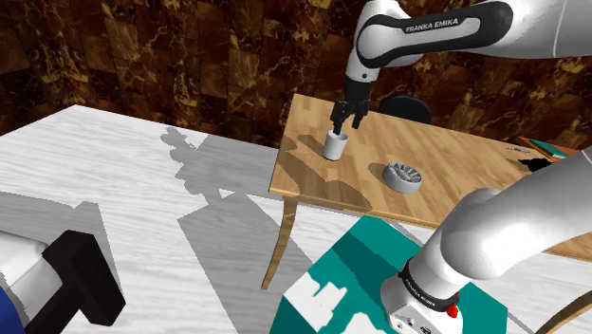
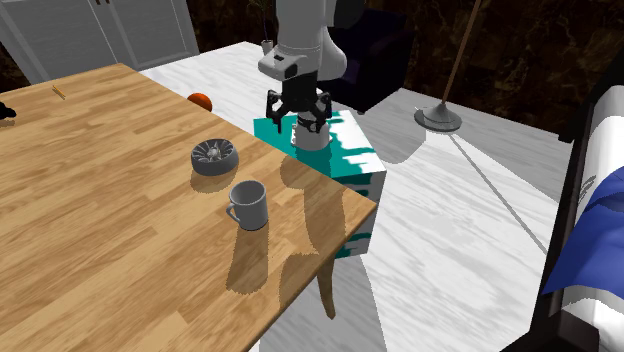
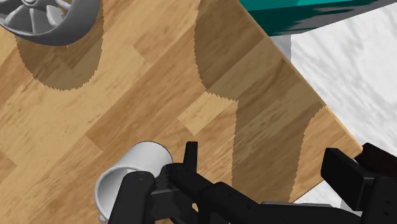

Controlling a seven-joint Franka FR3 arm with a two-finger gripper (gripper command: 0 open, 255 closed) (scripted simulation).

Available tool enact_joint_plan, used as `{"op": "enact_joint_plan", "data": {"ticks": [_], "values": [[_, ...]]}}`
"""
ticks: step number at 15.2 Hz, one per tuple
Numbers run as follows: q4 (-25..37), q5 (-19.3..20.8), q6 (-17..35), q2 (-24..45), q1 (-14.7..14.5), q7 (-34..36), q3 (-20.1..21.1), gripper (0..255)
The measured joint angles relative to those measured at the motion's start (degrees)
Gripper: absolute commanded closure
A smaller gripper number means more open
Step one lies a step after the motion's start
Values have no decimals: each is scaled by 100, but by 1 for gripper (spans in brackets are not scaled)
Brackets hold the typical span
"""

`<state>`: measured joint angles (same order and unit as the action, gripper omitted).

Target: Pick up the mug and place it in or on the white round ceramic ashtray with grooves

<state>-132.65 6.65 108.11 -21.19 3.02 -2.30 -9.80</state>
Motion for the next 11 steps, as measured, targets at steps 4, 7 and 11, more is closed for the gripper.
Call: {"op": "enact_joint_plan", "data": {"ticks": [4, 7, 11], "values": [[297, 15, 534, 794, 82, -279, -235, 0], [623, -39, 856, 1411, 146, -502, -383, 0], [1114, -182, 1233, 2254, 269, -837, -551, 0]]}}
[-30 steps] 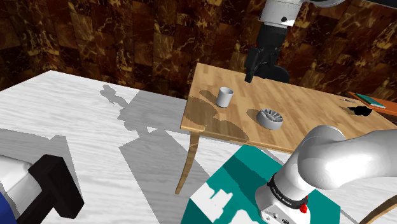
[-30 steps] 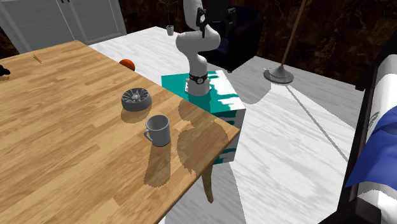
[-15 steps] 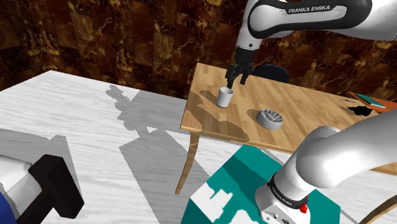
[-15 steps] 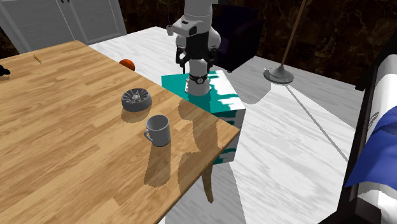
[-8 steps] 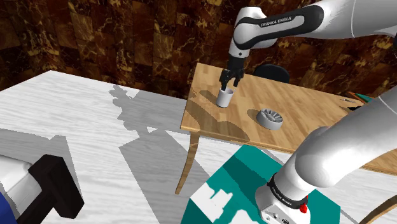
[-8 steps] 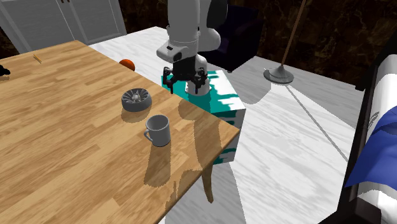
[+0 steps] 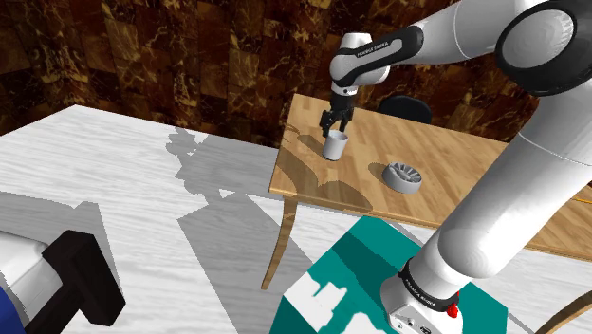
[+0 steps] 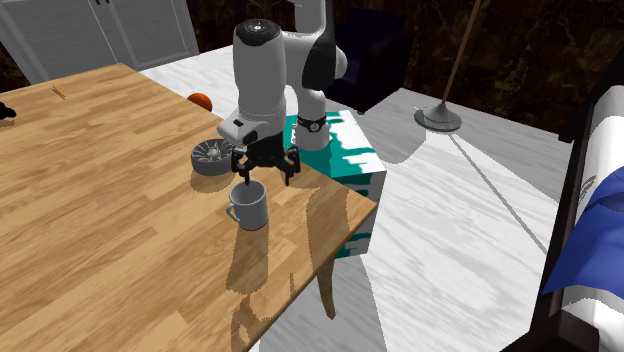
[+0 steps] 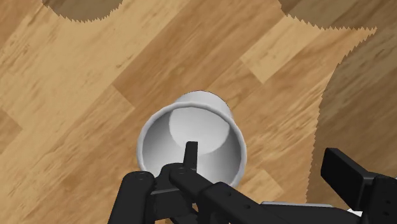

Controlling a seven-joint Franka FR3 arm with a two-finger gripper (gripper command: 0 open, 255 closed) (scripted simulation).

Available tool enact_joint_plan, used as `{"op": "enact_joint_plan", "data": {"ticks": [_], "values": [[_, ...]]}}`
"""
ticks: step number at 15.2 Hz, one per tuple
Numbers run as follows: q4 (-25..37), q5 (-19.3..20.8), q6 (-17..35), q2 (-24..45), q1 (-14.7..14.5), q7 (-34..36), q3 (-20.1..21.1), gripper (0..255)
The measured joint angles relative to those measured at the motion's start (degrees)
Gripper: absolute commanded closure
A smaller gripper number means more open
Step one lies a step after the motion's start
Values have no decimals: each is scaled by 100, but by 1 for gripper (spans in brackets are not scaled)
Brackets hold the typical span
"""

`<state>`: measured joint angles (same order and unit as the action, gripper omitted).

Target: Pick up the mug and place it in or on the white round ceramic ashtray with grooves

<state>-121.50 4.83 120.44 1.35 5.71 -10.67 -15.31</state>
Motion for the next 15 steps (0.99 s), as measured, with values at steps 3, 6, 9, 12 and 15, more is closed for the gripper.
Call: {"op": "enact_joint_plan", "data": {"ticks": [3, 6, 9, 12, 15], "values": [[117, -62, 184, 295, 38, -84, -28, 0], [52, -96, 395, 440, 61, -124, -39, 0], [-70, -118, 615, 542, 72, -135, -41, 0], [-93, -122, 657, 558, 76, -142, -43, 0], [-96, -122, 661, 558, 76, -142, -44, 0]]}}
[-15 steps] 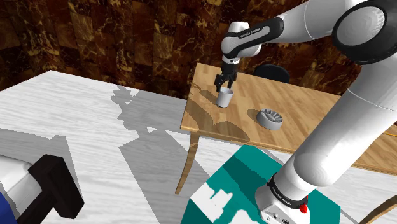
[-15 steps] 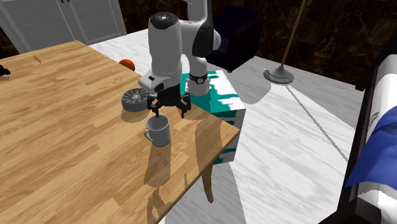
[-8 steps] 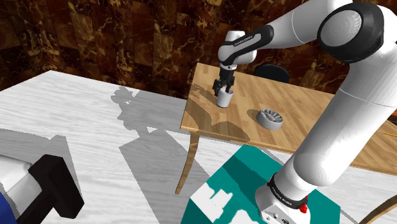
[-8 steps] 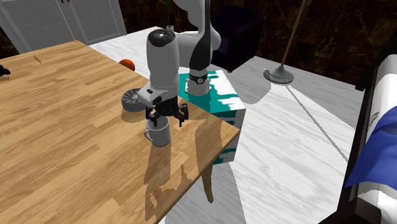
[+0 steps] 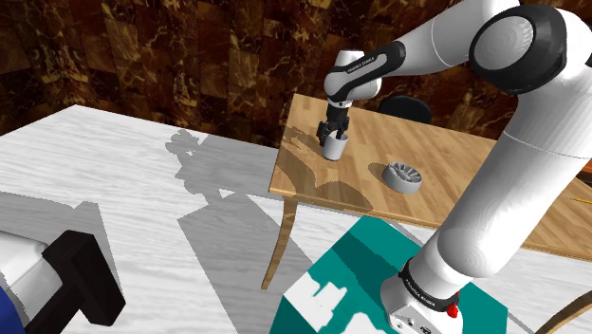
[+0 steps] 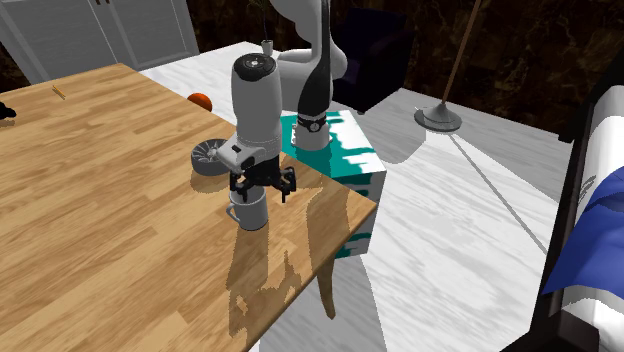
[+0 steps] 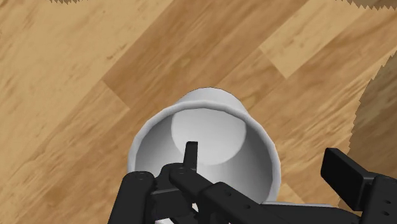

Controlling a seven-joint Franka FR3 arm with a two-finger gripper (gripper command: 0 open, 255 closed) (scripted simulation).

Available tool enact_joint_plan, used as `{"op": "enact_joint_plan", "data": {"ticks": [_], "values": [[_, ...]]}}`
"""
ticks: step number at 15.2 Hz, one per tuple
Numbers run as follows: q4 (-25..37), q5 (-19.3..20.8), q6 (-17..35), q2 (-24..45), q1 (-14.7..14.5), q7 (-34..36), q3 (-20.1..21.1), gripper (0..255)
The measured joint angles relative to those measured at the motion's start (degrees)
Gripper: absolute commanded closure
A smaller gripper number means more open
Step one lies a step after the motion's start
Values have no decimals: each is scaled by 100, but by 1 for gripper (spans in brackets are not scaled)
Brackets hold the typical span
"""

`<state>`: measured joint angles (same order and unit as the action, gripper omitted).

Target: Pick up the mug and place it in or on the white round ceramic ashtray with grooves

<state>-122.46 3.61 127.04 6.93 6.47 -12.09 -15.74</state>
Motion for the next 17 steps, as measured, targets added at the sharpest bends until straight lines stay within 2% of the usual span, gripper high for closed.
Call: {"op": "enact_joint_plan", "data": {"ticks": [1, 11, 17], "values": [[0, 0, 1, 0, 0, 0, 0, 255], [-1, 0, 2, 0, 0, 0, 0, 255], [165, 49, -360, -203, -9, 8, -7, 255]]}}
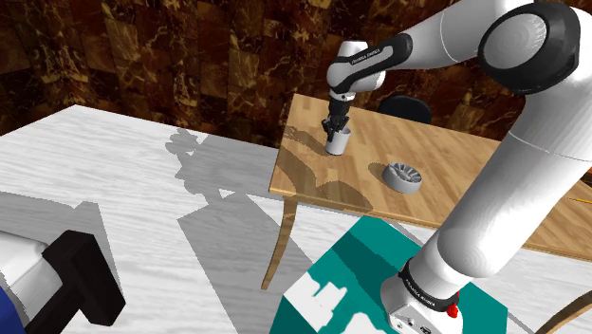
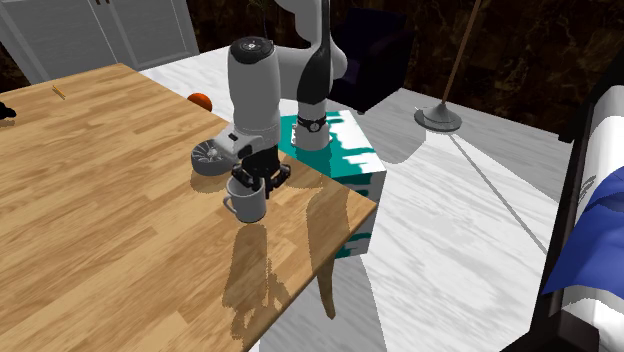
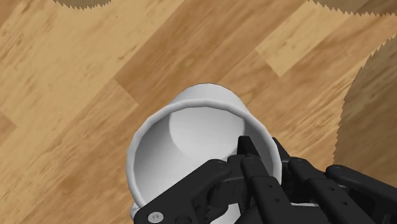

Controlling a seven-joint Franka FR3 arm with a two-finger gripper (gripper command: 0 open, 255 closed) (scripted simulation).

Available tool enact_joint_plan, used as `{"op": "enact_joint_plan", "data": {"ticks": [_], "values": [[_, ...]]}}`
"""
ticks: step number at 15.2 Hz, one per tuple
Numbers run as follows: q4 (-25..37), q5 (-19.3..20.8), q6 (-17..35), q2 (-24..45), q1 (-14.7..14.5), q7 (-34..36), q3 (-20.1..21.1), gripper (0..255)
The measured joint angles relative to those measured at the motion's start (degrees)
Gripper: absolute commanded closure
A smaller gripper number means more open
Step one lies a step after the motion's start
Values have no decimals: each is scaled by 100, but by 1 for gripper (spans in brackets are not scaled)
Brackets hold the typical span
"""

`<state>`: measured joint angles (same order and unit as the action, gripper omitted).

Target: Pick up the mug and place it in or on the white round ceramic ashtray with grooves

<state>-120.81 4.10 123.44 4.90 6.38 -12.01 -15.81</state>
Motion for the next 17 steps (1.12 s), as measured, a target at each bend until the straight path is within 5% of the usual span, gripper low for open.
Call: {"op": "enact_joint_plan", "data": {"ticks": [17], "values": [[795, 90, -1248, -466, -30, -5, 13, 255]]}}
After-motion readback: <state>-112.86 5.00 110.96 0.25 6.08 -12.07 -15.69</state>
